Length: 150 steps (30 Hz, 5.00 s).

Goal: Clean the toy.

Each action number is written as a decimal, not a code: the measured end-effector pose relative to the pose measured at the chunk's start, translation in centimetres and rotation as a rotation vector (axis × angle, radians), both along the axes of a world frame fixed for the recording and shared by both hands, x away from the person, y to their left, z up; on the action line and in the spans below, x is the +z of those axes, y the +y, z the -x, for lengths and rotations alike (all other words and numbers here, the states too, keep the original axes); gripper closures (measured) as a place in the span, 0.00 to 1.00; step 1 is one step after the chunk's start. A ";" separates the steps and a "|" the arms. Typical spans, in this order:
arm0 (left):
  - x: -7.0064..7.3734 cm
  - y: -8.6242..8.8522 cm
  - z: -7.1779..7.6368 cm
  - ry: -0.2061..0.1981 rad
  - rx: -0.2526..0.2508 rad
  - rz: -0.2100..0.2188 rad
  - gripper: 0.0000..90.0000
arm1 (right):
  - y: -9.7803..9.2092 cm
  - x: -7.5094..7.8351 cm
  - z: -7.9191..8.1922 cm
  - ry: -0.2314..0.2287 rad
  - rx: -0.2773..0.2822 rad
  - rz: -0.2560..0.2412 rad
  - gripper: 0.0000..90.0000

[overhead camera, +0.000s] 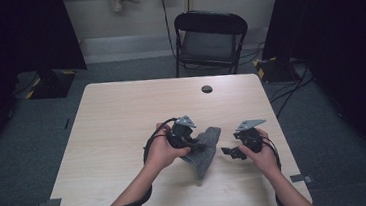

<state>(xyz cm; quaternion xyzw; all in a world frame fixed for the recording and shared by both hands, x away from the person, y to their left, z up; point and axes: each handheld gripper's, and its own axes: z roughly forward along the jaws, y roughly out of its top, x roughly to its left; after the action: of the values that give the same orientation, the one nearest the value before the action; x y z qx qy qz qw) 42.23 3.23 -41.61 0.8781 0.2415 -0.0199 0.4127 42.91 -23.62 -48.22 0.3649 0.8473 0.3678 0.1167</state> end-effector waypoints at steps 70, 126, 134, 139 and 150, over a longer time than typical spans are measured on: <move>-2.8 4.7 -4.0 -0.114 0.273 -0.179 0.26 | -4.0 -2.0 1.4 -0.067 -0.074 0.023 0.15; -7.3 3.8 -5.6 -0.113 0.344 -0.223 0.27 | -3.9 -2.0 1.5 -0.067 -0.078 0.024 0.15; -7.4 3.9 -5.6 -0.123 0.348 -0.221 0.27 | -3.9 -2.0 1.5 -0.067 -0.078 0.024 0.15; -7.3 3.7 -5.6 -0.124 0.353 -0.226 0.27 | -3.9 -2.0 1.5 -0.067 -0.079 0.024 0.15; -7.3 2.9 -6.2 -0.120 0.369 -0.216 0.19 | -3.9 -2.0 1.5 -0.067 -0.080 0.024 0.15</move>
<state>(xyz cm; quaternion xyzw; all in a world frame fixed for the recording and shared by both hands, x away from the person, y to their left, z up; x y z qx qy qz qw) 48.48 6.17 -48.93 0.8577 0.3737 0.1343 0.3264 41.44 -27.54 -50.21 0.3845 0.8322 0.3645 0.1639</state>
